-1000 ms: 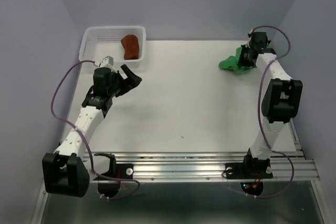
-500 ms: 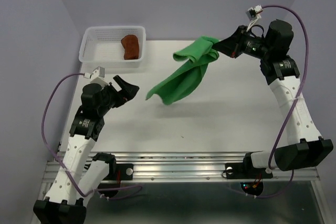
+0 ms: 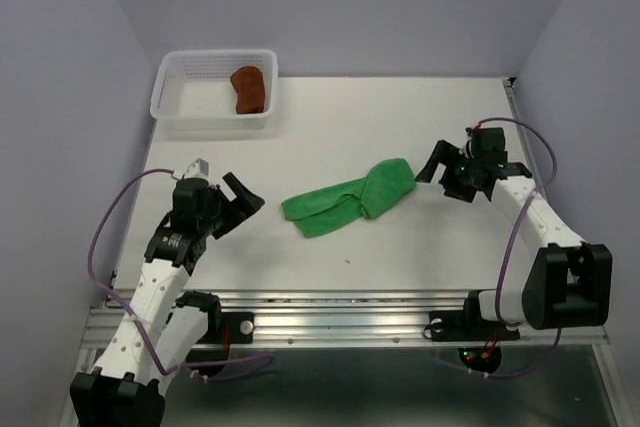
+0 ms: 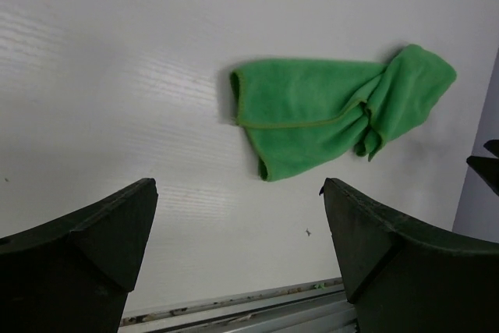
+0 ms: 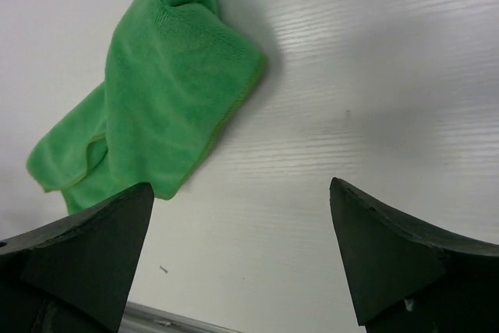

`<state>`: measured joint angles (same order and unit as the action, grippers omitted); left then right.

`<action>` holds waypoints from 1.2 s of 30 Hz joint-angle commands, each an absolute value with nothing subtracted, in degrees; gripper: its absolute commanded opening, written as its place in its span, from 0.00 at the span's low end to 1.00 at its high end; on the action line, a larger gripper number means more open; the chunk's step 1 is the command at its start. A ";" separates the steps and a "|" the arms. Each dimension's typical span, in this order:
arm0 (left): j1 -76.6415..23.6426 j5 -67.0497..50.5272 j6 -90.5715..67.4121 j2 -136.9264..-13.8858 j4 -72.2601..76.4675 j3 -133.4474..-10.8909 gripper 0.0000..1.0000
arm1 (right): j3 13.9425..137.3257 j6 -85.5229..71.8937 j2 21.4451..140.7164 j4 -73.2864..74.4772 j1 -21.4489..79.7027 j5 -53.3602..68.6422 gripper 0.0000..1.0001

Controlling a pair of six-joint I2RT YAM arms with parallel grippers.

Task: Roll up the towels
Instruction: Move the towel to the center of the board, then flatten the towel

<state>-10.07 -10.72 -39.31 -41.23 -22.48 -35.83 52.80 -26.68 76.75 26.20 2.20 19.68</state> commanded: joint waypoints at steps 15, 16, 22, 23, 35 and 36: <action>-18.63 -12.22 -48.43 -56.06 -1.52 -25.93 0.78 | 46.76 -29.18 66.62 27.09 23.90 -3.25 1.00; -19.15 -12.48 -48.60 -58.95 -0.54 -26.01 0.73 | 46.41 -29.53 66.80 26.03 24.78 -2.82 1.00; -22.59 -11.08 -49.57 -69.23 6.05 -27.86 0.60 | 46.41 -29.71 69.17 24.26 27.85 -3.69 1.00; -22.76 -11.07 -49.74 -70.39 6.76 -28.30 0.58 | 46.32 -29.62 69.43 24.08 27.86 -3.69 1.00; -22.68 -7.46 -47.91 -84.37 10.46 -34.71 0.42 | 44.65 -26.02 73.74 24.35 34.17 -7.29 1.00; -22.68 -7.82 -47.47 -85.33 10.46 -35.33 0.40 | 44.39 -25.58 74.00 23.74 34.80 -7.47 1.00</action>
<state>-22.50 -8.95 -49.71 -82.72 8.67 -32.53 45.89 -27.83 73.23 26.50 32.03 -4.21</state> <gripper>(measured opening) 0.429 0.998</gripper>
